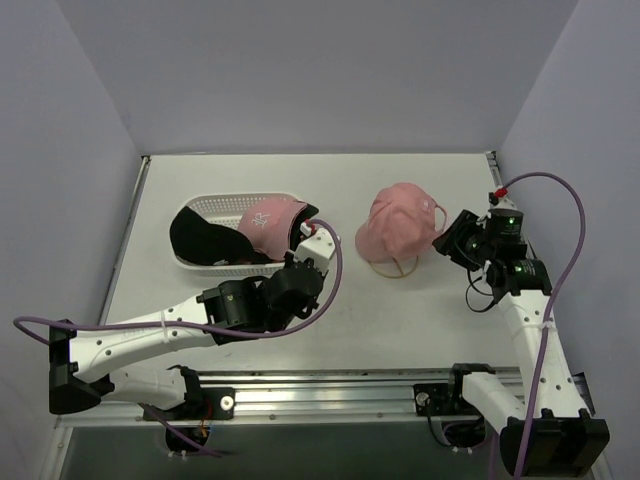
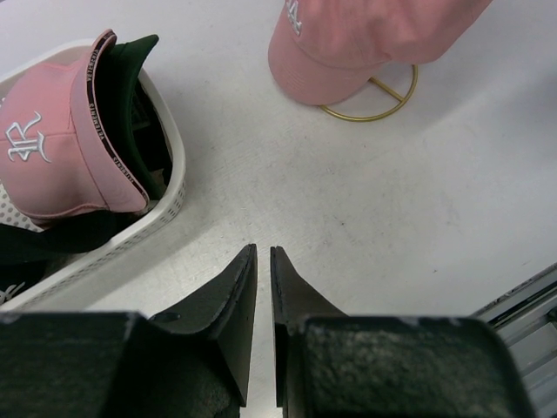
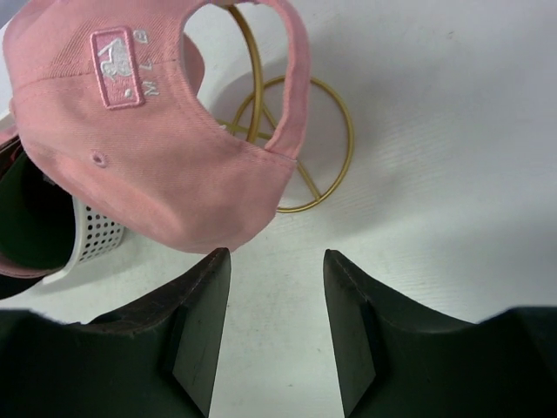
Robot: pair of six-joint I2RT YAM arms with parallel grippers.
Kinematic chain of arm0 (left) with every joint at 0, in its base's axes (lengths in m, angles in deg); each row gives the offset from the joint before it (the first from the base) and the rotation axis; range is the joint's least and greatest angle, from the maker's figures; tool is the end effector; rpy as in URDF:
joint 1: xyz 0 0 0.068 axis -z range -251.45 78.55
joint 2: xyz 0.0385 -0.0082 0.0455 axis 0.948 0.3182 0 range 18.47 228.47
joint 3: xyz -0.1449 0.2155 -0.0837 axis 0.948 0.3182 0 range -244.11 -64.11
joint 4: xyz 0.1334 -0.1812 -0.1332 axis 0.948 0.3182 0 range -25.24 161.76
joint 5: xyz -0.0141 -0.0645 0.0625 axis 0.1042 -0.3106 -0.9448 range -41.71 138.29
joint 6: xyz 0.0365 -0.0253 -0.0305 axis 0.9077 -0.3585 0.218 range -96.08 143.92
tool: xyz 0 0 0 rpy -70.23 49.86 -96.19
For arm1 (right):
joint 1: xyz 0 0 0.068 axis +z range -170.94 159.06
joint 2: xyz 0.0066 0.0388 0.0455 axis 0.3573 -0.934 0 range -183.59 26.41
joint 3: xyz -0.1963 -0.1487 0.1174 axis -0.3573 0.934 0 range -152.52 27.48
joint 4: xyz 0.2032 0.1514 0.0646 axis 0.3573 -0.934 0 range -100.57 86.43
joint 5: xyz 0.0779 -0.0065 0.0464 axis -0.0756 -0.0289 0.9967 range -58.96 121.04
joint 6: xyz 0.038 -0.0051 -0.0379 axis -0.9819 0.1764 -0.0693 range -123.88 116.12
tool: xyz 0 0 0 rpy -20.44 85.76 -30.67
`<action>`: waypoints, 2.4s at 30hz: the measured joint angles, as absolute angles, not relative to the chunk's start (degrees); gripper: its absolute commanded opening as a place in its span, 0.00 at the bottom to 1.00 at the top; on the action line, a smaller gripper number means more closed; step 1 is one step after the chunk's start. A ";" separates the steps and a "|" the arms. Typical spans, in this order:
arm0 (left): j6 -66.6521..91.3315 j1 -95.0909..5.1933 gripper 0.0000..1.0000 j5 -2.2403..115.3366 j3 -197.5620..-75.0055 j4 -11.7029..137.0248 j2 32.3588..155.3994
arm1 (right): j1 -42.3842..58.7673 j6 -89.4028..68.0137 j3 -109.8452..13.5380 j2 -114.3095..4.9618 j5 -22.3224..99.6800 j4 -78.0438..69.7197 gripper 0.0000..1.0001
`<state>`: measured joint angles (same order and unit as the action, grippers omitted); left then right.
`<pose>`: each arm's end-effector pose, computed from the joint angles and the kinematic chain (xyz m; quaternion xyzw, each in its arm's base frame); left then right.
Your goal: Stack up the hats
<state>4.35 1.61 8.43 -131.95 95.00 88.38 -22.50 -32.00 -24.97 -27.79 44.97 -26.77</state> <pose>0.0982 -0.2439 0.3585 0.2237 0.8094 -0.1218 0.5292 0.2109 0.0028 0.3344 0.1513 0.8257 0.2221 0.4959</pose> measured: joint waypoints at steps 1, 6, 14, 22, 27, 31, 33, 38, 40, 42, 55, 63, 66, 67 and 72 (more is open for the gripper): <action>4.30 1.61 0.20 8.43 -131.95 95.11 88.38 | -22.94 -31.80 -25.49 -27.57 44.32 -27.64 0.44; 4.02 1.61 0.27 8.41 -131.95 95.46 87.88 | -25.78 -30.73 -29.64 -28.60 43.29 -28.73 0.40; 3.97 0.80 0.37 8.47 -131.95 96.12 86.28 | -34.39 -29.20 -32.33 -35.70 49.39 -24.89 0.32; 3.52 -0.80 0.39 9.28 -131.69 95.83 86.00 | -35.20 -30.47 -32.31 -39.07 56.23 -20.34 0.32; 3.32 -1.89 0.41 10.49 -130.37 95.79 85.21 | -35.22 -31.89 -32.31 -40.84 57.87 -16.93 0.32; 3.32 -2.61 0.42 11.18 -130.07 95.75 84.23 | -35.20 -32.72 -31.72 -42.93 58.57 -14.53 0.32; 3.30 -2.87 0.42 11.45 -130.00 95.70 83.51 | -35.09 -33.31 -30.78 -43.61 58.81 -13.00 0.32; 3.30 -3.79 0.43 11.82 -128.95 95.31 81.78 | -33.95 -34.08 -28.99 -43.98 58.94 -10.94 0.32; 3.28 -4.10 0.43 12.04 -128.30 95.18 81.39 | -33.58 -34.23 -28.70 -44.11 58.96 -10.03 0.32; 3.23 -4.38 0.43 12.30 -127.62 95.07 81.10 | -33.23 -34.32 -28.18 -44.38 58.98 -8.85 0.32; 2.71 -5.65 0.44 13.22 -125.85 95.24 78.55 | -32.77 -35.41 -21.69 -45.93 57.06 -5.04 0.08; 1.72 -6.00 0.45 13.28 -125.59 95.48 77.02 | -32.46 -35.78 -19.44 -48.49 56.77 -1.20 0.02; 1.55 -6.06 0.45 13.41 -125.41 95.70 76.97 | -32.46 -35.78 -18.36 -49.40 56.77 -0.26 0.03; 1.51 -6.06 0.45 13.50 -125.32 95.73 76.97 | -32.46 -35.78 -18.01 -49.51 56.77 0.09 0.03; 1.22 -6.22 0.45 13.85 -125.04 95.90 76.97 | -32.46 -35.74 -17.10 -49.56 56.77 0.64 0.04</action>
<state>1.22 -6.22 13.85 -125.04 95.90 76.97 -32.46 -35.74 -17.10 -49.56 56.77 0.64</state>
